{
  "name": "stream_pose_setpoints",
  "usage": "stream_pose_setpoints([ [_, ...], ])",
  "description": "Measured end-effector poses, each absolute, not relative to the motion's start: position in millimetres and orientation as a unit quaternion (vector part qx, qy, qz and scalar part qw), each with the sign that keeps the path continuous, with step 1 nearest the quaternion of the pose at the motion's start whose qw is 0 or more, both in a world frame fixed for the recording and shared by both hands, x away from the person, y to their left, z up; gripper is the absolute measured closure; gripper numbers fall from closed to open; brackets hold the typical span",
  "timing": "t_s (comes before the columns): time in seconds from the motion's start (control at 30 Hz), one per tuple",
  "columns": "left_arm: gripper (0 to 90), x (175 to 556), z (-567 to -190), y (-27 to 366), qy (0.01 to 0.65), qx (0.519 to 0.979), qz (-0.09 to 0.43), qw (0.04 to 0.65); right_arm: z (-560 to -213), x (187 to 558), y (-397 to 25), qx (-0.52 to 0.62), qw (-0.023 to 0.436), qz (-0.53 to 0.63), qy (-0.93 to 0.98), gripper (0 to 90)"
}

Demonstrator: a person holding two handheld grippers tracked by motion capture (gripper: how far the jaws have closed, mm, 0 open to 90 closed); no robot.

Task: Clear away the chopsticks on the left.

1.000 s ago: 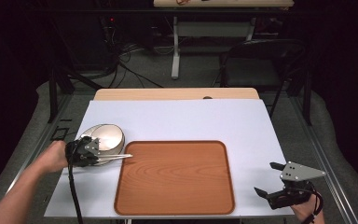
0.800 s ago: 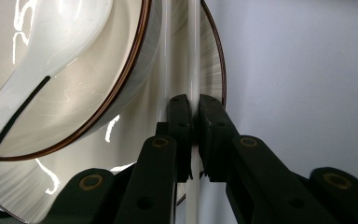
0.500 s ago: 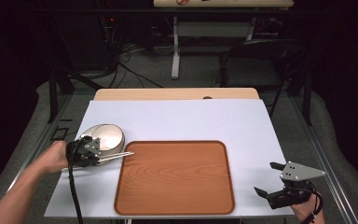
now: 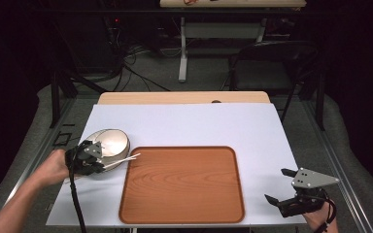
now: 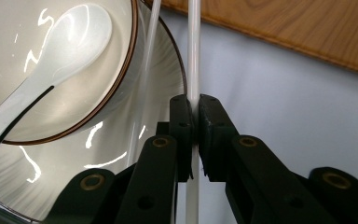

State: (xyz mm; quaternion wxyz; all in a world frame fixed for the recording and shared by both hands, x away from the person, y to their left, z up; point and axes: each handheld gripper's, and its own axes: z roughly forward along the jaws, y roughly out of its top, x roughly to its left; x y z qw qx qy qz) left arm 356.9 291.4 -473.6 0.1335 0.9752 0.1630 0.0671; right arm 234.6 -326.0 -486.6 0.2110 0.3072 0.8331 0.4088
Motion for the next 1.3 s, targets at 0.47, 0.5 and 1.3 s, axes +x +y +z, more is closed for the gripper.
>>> stream_pose_setpoints([
  [0.47, 84.6, 341.5, -459.8, 271.4, 0.203, 0.966, 0.069, 0.146, -486.4, 234.6, -325.8, 0.308, 0.211, 0.408, 0.833, 1.0],
  [0.5, 84.6, 339.8, -458.7, 268.9, 0.21, 0.964, 0.066, 0.149, -486.4, 234.6, -325.7, 0.308, 0.212, 0.408, 0.833, 1.1],
  [1.3, 84.7, 328.0, -445.9, 244.2, 0.272, 0.945, 0.042, 0.176, -486.8, 235.8, -325.6, 0.309, 0.21, 0.41, 0.832, 1.1],
])
